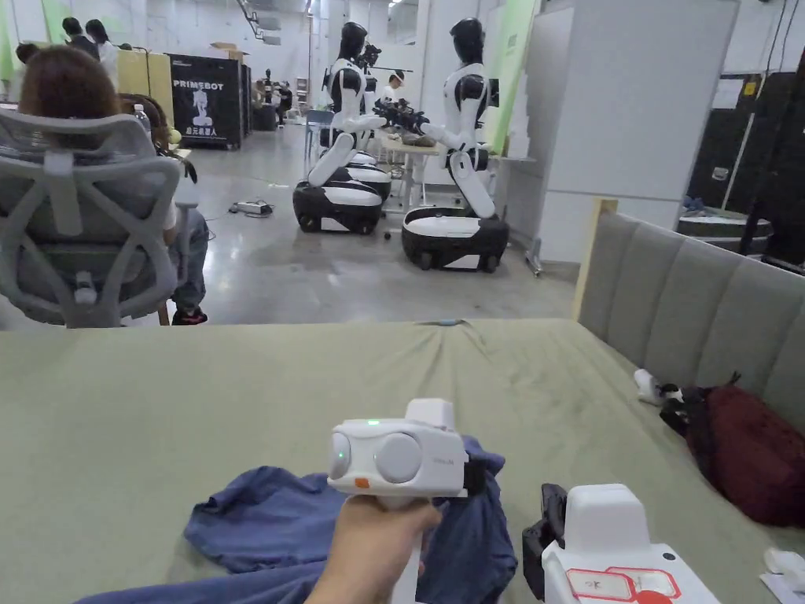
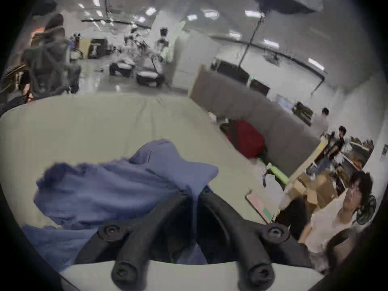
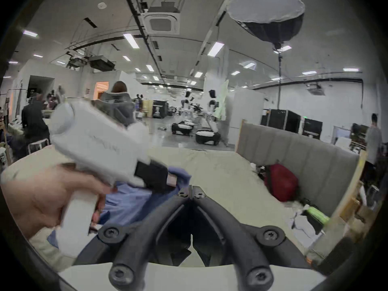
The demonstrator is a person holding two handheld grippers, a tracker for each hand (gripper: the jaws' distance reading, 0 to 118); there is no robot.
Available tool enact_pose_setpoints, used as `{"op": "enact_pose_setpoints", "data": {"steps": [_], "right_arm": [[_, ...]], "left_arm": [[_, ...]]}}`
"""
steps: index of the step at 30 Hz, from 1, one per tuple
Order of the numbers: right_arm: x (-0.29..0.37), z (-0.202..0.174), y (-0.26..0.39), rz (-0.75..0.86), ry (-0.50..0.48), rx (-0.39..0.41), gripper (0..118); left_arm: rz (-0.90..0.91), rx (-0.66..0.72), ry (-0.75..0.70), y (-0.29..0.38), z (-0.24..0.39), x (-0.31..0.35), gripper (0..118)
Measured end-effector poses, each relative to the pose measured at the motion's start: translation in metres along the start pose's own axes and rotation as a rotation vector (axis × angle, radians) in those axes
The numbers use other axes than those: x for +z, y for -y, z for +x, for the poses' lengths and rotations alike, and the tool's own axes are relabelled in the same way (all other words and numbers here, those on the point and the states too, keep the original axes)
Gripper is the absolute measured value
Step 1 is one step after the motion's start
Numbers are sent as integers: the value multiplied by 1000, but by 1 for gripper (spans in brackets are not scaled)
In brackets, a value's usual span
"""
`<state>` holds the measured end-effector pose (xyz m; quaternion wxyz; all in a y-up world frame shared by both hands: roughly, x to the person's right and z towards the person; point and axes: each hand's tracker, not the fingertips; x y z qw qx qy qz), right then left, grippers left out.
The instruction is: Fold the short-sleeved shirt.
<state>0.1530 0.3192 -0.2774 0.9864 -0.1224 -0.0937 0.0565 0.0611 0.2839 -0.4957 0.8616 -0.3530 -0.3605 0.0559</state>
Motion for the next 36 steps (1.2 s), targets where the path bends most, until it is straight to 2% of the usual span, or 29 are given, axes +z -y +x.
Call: {"op": "enact_pose_setpoints", "data": {"steps": [5,8,9,10,11,12,13,19,20,22,24,26,28,30,36], "right_arm": [[-11,29,19,-38,39,-9,0],[-13,34,23,-41,37,-20,0],[-13,33,22,-41,33,-21,0],[-13,32,21,-42,30,-21,0],[-12,32,20,-42,26,-21,0],[-10,30,19,-40,19,-22,0],[-7,28,17,-33,13,-24,0],[7,5,12,-1,-30,-12,0],[9,0,12,2,-38,-11,0],[13,-12,11,9,-59,-3,0],[15,-24,11,17,-75,5,0],[17,-37,11,23,-104,10,0],[17,-51,11,23,-123,12,0],[16,-65,11,24,-144,14,0],[19,-94,10,20,-165,27,0]], "left_arm": [[-217,32,-129,64,-17,-77,2],[-176,34,-145,72,-21,-75,4],[-151,30,-142,70,-21,-71,10],[-125,8,-150,66,-20,-64,26],[-100,-23,-163,63,-18,-57,68],[-70,-57,-173,61,-16,-45,92],[-17,-78,-170,60,-15,-26,105],[377,-140,-325,93,-26,124,95],[435,-150,-364,106,-31,150,88],[511,-179,-479,132,-39,198,67],[568,-221,-617,160,-49,243,26],[598,-212,-723,183,-57,286,0],[618,-174,-800,203,-66,321,0],[595,-141,-815,214,-73,343,0],[540,-89,-815,216,-91,358,0]]}}
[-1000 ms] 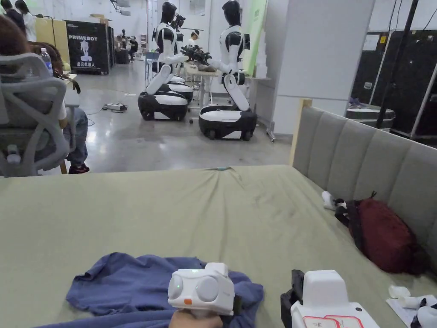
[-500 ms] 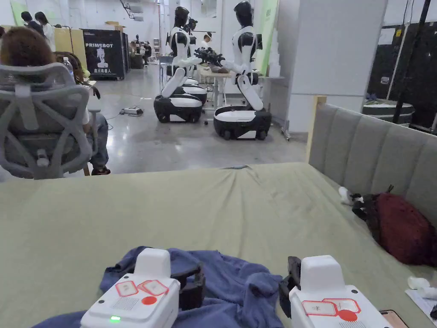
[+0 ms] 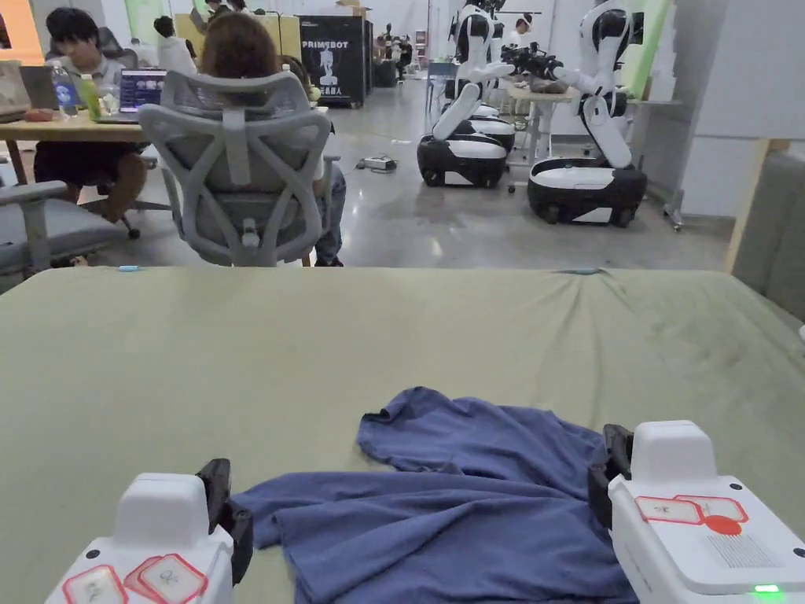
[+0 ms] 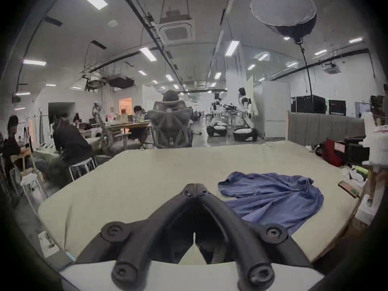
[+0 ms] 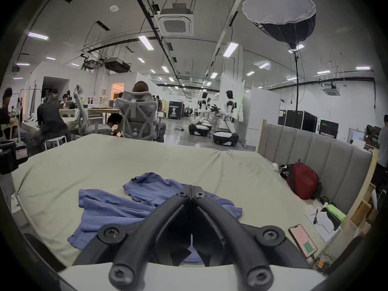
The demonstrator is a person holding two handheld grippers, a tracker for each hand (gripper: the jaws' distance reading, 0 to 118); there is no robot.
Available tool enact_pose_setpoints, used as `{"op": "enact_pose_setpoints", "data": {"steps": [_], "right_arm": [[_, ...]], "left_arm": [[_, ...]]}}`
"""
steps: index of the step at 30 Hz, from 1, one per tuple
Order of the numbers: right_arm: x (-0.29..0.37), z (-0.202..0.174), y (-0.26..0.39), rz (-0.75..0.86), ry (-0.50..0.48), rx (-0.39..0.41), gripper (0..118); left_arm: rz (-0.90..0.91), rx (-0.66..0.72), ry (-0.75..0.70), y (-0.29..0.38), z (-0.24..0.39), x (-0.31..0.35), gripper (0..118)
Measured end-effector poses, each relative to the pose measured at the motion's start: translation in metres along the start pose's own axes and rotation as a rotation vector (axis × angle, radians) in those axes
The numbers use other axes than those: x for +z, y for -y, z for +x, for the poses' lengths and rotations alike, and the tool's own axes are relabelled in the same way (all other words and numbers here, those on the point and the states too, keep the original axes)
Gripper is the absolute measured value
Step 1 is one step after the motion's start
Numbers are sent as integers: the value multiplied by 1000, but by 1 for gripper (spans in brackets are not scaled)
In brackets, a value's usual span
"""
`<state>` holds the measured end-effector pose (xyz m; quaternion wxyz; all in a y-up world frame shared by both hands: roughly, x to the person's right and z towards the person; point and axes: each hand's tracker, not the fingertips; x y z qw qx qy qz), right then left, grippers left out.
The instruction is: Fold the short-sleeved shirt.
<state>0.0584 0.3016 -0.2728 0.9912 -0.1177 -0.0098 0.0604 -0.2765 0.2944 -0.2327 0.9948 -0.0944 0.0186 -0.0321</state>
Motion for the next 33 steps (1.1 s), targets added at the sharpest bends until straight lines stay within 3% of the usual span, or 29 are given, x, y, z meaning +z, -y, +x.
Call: {"op": "enact_pose_setpoints", "data": {"steps": [3,9,13,14,15,17,18,22,24,27,28,29,30,33], "right_arm": [[1,-5,0,-10,-14,1,0],[0,-8,5,-22,-29,25,0],[-6,-7,10,-37,-24,29,0],[-9,-6,11,-43,-22,28,0],[-11,-4,13,-49,-19,29,0],[-16,0,18,-58,-11,31,0],[-18,2,20,-63,-8,30,0],[-24,12,23,-86,4,26,0],[-27,18,25,-93,9,20,0],[-30,28,26,-97,30,18,0],[-31,32,25,-108,42,10,0],[-33,37,25,-134,65,-4,0],[-35,43,26,-143,72,-15,0],[-46,65,27,-178,86,-39,0]], "left_arm": [[-176,38,59,-10,-15,-39,0],[-669,151,264,-4,-50,-194,0],[-858,146,211,9,-46,-258,0],[-888,145,194,12,-47,-273,10],[-890,153,160,13,-43,-276,35],[-900,168,102,18,-43,-295,100],[-914,174,80,23,-42,-302,108],[-951,216,82,45,-38,-318,93],[-1010,170,33,56,-30,-311,56],[-989,16,50,66,-24,-314,49],[-996,21,50,62,-21,-311,46],[-990,-12,54,57,-17,-306,27],[-963,-65,50,54,-12,-300,0],[-857,-14,70,50,-18,-288,0]]}}
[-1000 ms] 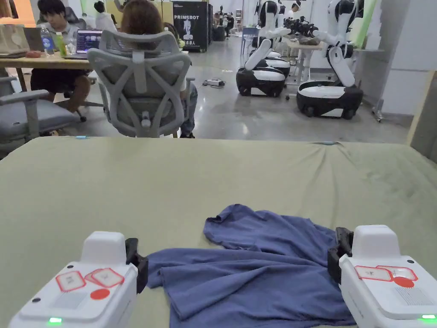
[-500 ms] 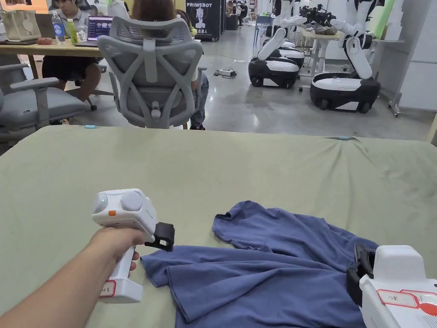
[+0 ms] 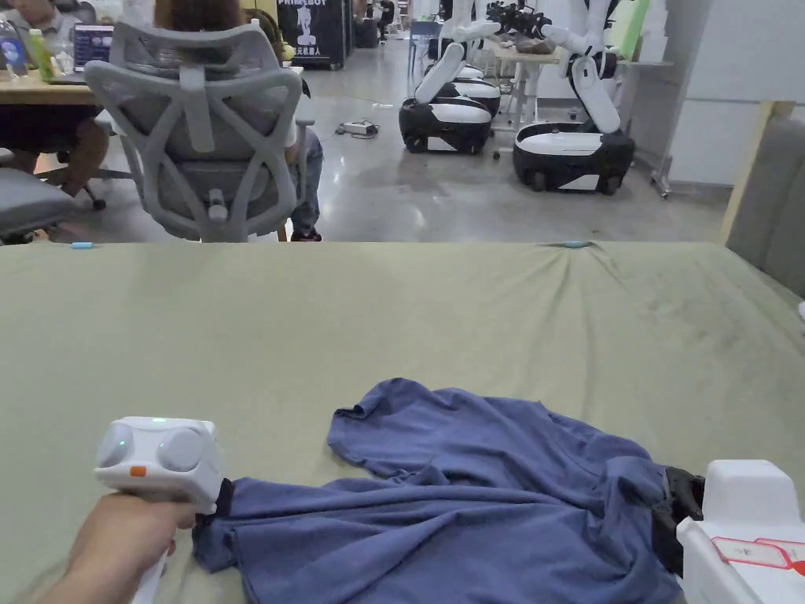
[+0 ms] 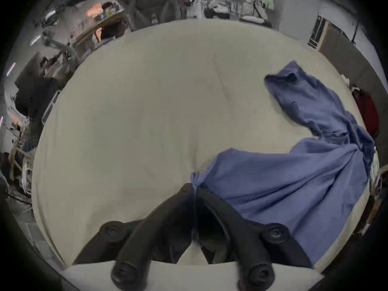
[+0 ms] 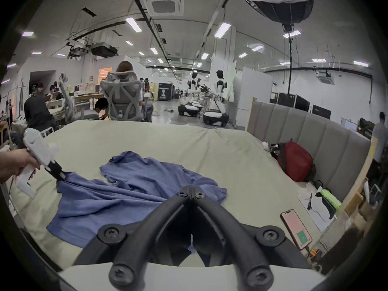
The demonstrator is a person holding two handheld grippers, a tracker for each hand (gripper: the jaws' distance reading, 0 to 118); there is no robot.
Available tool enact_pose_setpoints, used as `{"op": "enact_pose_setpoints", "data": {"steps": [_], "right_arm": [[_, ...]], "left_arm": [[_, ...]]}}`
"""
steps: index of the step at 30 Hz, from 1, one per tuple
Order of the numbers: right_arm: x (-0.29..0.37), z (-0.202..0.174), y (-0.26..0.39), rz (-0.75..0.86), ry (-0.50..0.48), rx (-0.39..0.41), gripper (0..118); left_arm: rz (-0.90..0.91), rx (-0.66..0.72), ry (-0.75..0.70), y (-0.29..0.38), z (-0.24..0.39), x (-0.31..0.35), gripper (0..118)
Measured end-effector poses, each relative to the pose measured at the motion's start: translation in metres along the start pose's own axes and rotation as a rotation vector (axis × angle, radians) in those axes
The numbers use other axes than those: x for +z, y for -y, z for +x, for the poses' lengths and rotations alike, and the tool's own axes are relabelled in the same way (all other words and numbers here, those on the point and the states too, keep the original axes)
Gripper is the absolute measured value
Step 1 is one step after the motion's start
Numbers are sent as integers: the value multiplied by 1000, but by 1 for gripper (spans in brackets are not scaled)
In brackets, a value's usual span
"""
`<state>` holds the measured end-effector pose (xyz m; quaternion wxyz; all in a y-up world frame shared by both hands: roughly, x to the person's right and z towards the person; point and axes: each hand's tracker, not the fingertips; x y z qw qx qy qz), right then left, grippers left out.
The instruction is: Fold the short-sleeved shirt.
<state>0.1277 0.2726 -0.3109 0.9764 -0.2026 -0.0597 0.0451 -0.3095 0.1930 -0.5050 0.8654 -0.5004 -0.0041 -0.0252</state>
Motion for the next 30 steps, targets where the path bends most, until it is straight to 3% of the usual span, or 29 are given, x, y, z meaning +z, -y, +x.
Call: {"op": "enact_pose_setpoints", "data": {"steps": [5,8,12,13,14,15,16,17,20,23,25,26,28,29,30], "right_arm": [[-59,57,-1,-94,53,-57,0],[-113,90,1,-196,80,-60,0],[-187,116,18,-352,8,-53,0],[-204,120,23,-368,2,-47,6],[-217,123,26,-358,10,-52,37],[-229,125,29,-354,25,-63,77],[-239,128,32,-365,26,-95,104],[-251,130,35,-417,17,-130,111],[-271,123,43,-442,-20,-143,104],[-282,106,54,-504,-53,-40,103],[-276,96,54,-445,-39,1,90],[-270,95,51,-444,-59,-6,75],[-262,87,44,-447,-104,8,20],[-259,84,42,-443,-87,57,3],[-256,85,39,-456,-102,61,3]], "left_arm": [[254,78,80,36,-2,42,0],[306,86,90,55,-3,52,0],[334,75,89,62,-4,55,0],[335,70,93,62,-5,56,0],[336,63,95,61,-4,55,0],[339,59,95,59,-5,56,0],[341,56,99,56,-6,56,0],[340,54,108,53,-7,56,0],[347,34,105,46,2,63,0],[355,8,91,38,8,63,0],[354,-10,77,33,12,60,0],[355,-13,71,33,13,61,0],[357,-17,70,30,16,59,0],[358,-22,67,28,18,58,0],[360,-25,66,29,13,53,0]]}}
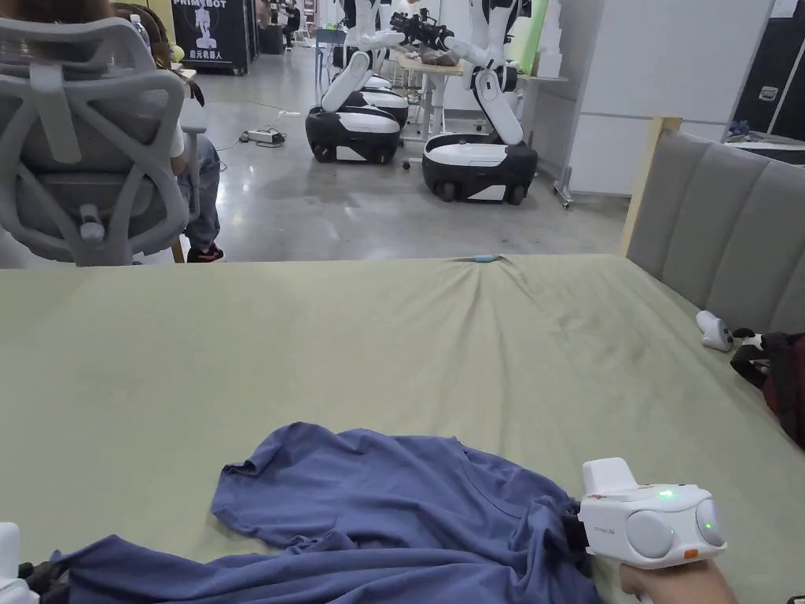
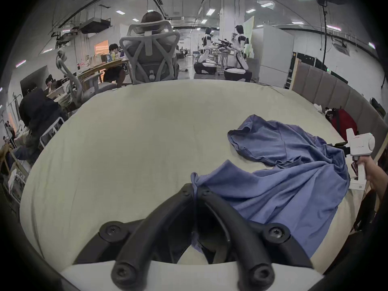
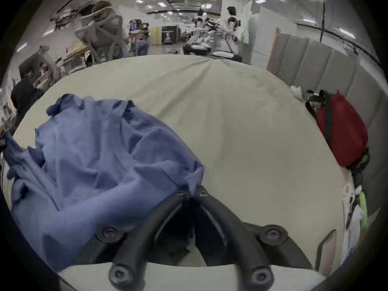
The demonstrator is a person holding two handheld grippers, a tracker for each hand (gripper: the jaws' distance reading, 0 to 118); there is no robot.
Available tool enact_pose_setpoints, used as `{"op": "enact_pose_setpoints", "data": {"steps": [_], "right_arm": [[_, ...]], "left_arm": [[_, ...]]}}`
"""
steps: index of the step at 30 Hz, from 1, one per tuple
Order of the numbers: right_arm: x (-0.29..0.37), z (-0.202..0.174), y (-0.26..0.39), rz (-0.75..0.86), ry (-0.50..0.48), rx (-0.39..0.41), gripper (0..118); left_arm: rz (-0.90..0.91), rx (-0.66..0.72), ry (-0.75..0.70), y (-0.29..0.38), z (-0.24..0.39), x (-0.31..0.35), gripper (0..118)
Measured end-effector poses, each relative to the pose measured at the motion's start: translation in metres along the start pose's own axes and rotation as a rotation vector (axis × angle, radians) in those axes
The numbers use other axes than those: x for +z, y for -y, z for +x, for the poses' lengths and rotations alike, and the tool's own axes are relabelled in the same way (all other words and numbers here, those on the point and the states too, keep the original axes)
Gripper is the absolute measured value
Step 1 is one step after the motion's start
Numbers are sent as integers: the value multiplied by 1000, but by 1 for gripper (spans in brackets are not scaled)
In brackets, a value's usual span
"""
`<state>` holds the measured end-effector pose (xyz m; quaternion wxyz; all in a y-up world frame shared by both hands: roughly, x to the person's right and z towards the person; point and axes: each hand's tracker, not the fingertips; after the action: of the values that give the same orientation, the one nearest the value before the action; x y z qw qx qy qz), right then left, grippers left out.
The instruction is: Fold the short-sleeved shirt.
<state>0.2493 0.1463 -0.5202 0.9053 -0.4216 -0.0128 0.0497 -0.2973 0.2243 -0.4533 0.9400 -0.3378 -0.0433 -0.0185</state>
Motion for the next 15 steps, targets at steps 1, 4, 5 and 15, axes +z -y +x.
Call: {"op": "enact_pose_setpoints", "data": {"steps": [1,4,5,15], "right_arm": [[4,2,-2,-23,-73,-28,3],[40,-1,-13,91,40,-6,3],[55,0,-20,122,25,-19,3],[212,-15,-109,488,262,134,3]], "left_arm": [[3,-5,-1,-2,0,-1,0],[47,-68,-32,-9,-6,6,0],[64,-97,-46,-14,-8,10,0],[234,-249,-311,-105,-43,60,0]]}}
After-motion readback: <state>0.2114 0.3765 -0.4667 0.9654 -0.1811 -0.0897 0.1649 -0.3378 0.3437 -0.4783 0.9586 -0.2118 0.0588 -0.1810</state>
